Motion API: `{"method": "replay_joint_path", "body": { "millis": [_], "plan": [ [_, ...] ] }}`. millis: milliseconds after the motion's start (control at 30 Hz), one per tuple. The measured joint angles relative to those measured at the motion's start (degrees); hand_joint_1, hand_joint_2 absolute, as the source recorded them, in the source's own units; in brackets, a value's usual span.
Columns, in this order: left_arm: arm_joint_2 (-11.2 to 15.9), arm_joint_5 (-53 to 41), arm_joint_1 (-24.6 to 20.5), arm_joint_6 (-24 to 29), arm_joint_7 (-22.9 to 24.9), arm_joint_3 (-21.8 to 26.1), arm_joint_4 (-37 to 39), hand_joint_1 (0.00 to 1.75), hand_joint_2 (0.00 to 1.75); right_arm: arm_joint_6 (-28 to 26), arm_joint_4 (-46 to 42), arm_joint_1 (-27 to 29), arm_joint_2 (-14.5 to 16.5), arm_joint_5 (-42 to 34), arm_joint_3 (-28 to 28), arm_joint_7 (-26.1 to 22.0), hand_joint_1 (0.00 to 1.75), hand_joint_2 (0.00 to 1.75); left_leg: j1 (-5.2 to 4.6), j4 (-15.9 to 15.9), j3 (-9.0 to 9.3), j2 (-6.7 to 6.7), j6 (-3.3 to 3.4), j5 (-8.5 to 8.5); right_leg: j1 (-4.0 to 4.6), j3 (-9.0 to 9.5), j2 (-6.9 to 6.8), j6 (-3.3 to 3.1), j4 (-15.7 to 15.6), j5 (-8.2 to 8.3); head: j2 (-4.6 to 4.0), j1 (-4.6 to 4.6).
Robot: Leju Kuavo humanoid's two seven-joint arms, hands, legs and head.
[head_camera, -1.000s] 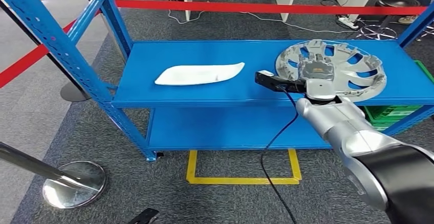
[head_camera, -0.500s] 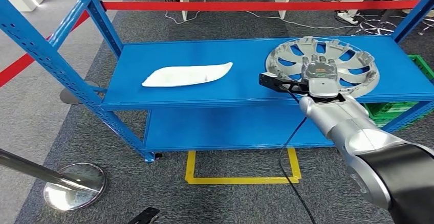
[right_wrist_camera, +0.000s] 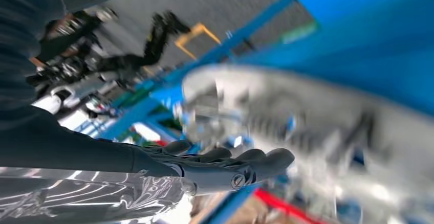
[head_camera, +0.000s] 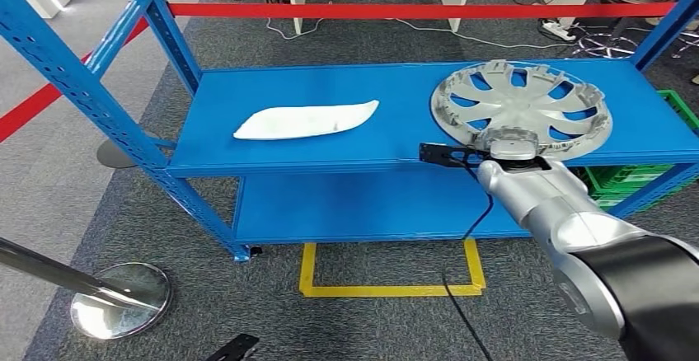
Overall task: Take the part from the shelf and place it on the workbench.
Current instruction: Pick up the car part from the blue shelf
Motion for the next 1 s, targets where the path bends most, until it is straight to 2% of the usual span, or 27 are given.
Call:
{"method": "replay_joint_path", "body": {
  "millis": [167,200,300,333,1000],
  "plan": [
    [-0.39,-0.34,-0.53,-0.29,0.53,-1.18,0.0,0.0,0.0,1.47,0.14,1.78,0.06,-1.68,-2.35,1.79,0.07,1.75,0.02,0.0,0.22,-0.01,0.05,-0.06,0.03,0.24,0.0,0.02,-0.05,-0.07,0.0,-0.01],
    [-0.48,-0.36,-0.58,-0.31,0.59,-1.42,0.0,0.0,0.0,1.44,0.14,2.05,0.06,-1.8,-2.77,1.88,0.41,1.75,0.02,0.0,0.34,-0.01,0.08,-0.1,0.04,0.37,0.0,0.03,-0.05,-0.13,0.0,-0.01],
    [-0.67,-0.36,-0.61,-0.33,0.64,-1.9,0.0,0.0,0.0,1.32,0.14,2.47,0.06,-1.94,-3.72,1.92,1.64,1.75,0.02,0.0,0.74,-0.01,0.14,-0.25,0.04,0.79,0.0,0.11,-0.07,-0.28,0.0,0.0],
    [-0.7,-0.36,-0.61,-0.33,0.64,-2.1,0.0,0.0,0.0,1.31,0.14,2.53,0.06,-1.97,-3.96,1.92,1.72,1.75,0.02,0.0,0.84,-0.01,0.16,-0.28,0.04,0.9,0.0,0.12,-0.08,-0.3,0.0,-0.01],
    [-0.79,-0.34,-0.47,-0.33,0.8,-2.66,0.0,0.0,0.0,-1.52,0.09,2.29,-0.14,-1.09,-4.77,0.3,1.75,1.75,0.01,0.0,1.24,-0.01,0.23,-0.36,0.05,1.4,0.01,0.14,-0.26,-0.31,0.0,0.01]
  ]
}}
